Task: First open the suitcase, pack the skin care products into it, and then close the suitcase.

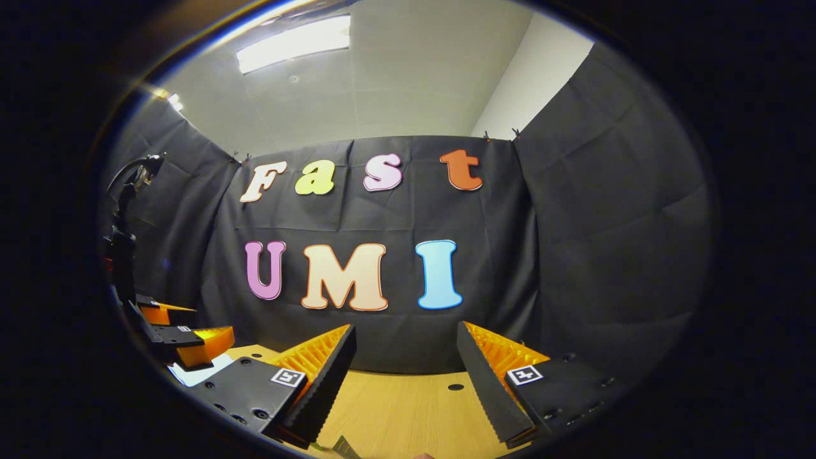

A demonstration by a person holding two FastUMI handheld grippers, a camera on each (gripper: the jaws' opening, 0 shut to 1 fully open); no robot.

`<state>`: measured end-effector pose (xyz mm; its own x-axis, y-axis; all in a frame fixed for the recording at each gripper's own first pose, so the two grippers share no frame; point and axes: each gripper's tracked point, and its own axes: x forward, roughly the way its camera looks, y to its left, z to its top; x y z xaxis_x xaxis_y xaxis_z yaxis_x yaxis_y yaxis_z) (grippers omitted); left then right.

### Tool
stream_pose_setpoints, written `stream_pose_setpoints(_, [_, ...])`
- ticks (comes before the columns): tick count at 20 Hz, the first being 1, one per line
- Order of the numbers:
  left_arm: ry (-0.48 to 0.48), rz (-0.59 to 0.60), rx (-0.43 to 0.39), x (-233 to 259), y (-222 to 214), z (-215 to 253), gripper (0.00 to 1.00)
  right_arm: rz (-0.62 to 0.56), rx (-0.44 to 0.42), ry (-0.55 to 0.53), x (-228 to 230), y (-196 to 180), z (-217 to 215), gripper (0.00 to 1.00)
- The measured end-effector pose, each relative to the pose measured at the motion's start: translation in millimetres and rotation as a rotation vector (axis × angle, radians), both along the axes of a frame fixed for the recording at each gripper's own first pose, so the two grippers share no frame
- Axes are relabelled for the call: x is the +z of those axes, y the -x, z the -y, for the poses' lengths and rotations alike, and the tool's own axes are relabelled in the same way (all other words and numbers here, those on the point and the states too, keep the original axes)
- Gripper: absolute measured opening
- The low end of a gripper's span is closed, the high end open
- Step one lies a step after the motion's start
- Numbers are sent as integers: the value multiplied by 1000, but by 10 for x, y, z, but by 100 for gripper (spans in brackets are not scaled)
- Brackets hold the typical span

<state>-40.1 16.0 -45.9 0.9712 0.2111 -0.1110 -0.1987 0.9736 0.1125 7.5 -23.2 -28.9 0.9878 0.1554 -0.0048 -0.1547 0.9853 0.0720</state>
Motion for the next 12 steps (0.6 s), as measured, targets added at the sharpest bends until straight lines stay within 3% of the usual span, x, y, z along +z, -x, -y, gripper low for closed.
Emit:
stream_pose_setpoints(3, [36, -63, -2, -271, 11, -62, 95, 2, 4, 29, -30, 6, -25, 98])
stream_pose_setpoints(12, [129, -433, -49, -1418, 39, -418, 95, -54, -65, 84, -193, -49, -273, 98])
